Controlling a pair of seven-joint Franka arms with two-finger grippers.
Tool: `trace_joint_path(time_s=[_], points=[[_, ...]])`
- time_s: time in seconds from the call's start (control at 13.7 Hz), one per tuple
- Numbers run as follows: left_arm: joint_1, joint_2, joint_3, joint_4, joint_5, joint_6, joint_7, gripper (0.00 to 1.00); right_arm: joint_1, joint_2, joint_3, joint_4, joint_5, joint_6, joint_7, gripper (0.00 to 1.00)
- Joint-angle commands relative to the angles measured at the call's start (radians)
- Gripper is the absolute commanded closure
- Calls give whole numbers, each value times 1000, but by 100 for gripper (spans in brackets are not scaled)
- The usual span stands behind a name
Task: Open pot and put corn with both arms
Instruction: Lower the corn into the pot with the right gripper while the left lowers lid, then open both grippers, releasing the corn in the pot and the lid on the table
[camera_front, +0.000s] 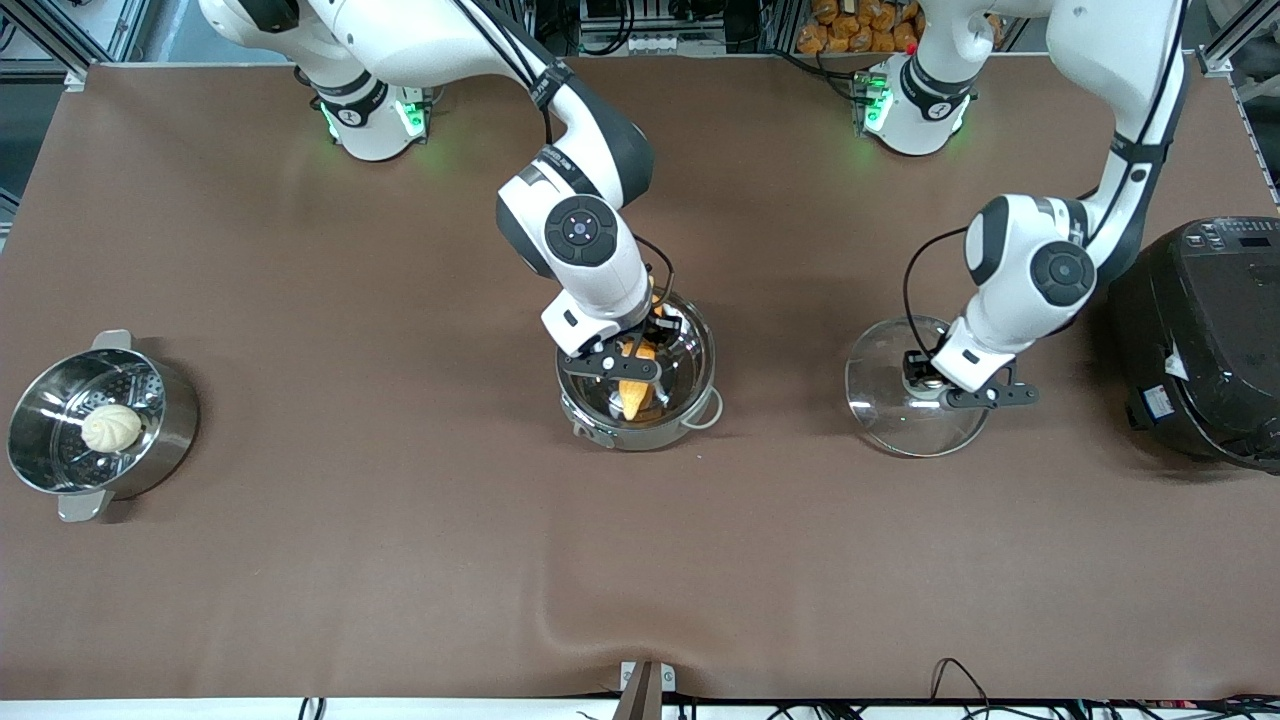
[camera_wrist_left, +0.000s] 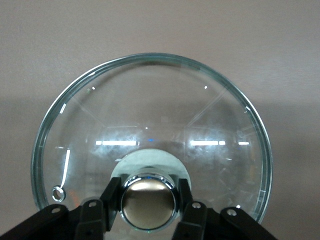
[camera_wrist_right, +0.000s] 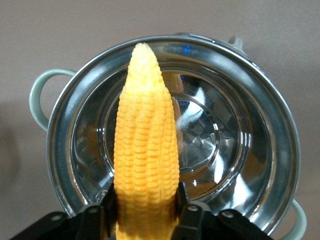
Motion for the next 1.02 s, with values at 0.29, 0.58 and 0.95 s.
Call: trace_joint_path(time_s=[0.29,0.58,0.95], points=[[-1,41,-11,25,9,38,17,0,-42,-31,0,42,-52,-57,4,0],[2,-69,-12,50,11,-3,18,0,-187,-136,2,37,-47,-209,-163,0],[-6,-132,-46,414,9,-571,0,0,-439,-387,0,-151,-43,-303,-525,0]])
